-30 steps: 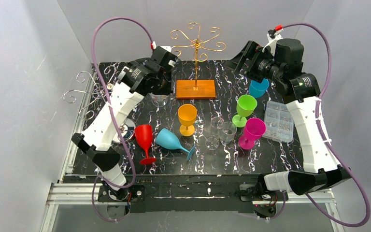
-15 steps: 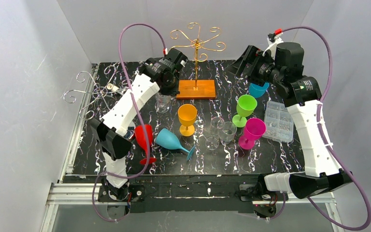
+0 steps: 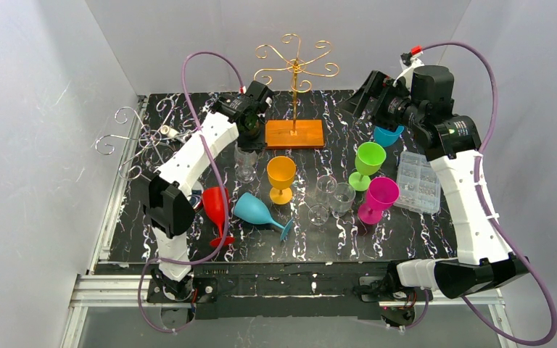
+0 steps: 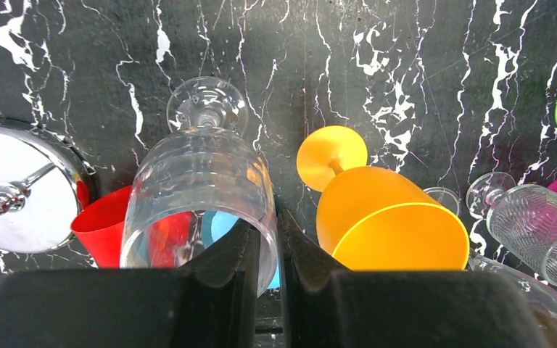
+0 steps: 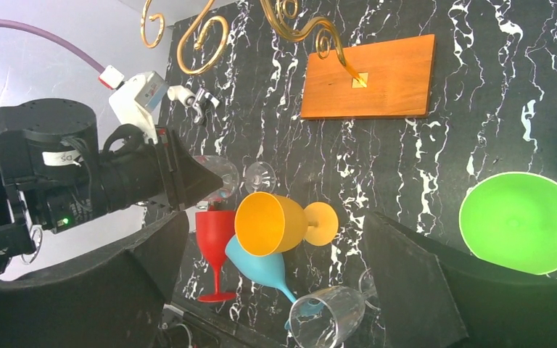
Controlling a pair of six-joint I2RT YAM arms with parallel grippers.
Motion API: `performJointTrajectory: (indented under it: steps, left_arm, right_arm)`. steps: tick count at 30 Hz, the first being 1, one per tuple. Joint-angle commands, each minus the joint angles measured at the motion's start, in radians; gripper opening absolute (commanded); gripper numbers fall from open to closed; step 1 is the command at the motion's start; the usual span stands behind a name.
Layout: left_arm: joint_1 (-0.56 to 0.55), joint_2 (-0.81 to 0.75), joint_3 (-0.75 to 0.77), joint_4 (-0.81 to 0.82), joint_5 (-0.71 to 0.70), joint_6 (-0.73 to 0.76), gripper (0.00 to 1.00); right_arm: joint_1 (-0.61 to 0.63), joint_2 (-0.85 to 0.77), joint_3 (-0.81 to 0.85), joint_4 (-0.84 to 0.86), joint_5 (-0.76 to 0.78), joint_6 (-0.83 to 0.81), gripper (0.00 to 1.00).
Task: Take the wine glass off the wine glass rack
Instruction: Place the wine glass at the center of the board.
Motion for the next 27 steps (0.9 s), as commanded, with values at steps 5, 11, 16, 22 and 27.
performJointTrajectory:
  steps: [5, 11, 16, 22, 27]
  left_arm:
    - [0.018, -0.028, -0.063, 0.073, 0.039, -0.032, 0.0]
    - [0.028, -0.025, -0.086, 0.088, 0.052, -0.046, 0.0]
    - [0.032, -0.031, -0.102, 0.097, 0.054, -0.049, 0.0]
    - [0.033, -0.035, -0.099, 0.1, 0.053, -0.045, 0.09]
    - [0.033, -0.042, -0.082, 0.093, 0.046, -0.027, 0.17]
  right_arm:
    - [0.003, -0.033, -0.024, 0.035, 0.009, -0.013, 1.0]
    - [0.003, -0.034, -0.029, 0.033, 0.011, -0.016, 1.0]
    - [0.003, -0.037, -0.036, 0.032, 0.014, -0.017, 1.0]
    - [0.003, -0.039, -0.038, 0.032, 0.014, -0.017, 1.0]
    - [0.003, -0.039, -0.035, 0.028, 0.015, -0.02, 1.0]
